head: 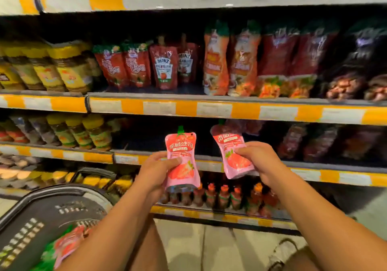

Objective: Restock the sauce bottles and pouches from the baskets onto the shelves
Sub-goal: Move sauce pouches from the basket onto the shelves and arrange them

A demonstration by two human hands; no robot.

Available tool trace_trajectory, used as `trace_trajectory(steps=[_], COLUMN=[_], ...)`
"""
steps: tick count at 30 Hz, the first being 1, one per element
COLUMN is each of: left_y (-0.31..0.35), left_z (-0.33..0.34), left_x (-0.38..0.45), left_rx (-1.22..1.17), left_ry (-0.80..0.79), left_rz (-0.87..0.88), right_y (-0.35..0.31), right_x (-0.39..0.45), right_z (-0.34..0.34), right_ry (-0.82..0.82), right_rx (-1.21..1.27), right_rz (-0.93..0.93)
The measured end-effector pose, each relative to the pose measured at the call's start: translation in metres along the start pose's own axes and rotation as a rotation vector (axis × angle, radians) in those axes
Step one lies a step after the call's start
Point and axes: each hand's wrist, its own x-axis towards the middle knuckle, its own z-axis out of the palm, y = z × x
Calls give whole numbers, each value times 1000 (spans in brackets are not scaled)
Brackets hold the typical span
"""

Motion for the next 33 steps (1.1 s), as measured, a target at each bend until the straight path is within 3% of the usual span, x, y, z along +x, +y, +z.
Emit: trace_trajectory(steps=[13,21,26,30,33], left_y=[-6,-16,-24,-26,-26], left_z=[118,135,141,151,159], left_x=[106,150,165,169,169], left_rx=[84,180,251,283,368], left_ry=[-36,-94,-91,-104,-155], left_rz=[11,105,162,229,297], right_y=[-2,9,11,11,13], right_x=[70,97,106,111,113], right_z=[-31,-23,-28,-29,-29], right_ry=[437,497,481,469,449], right_rx=[50,-113,-313,-249,-344], right_rz=[-16,-71,-249,-295,-331])
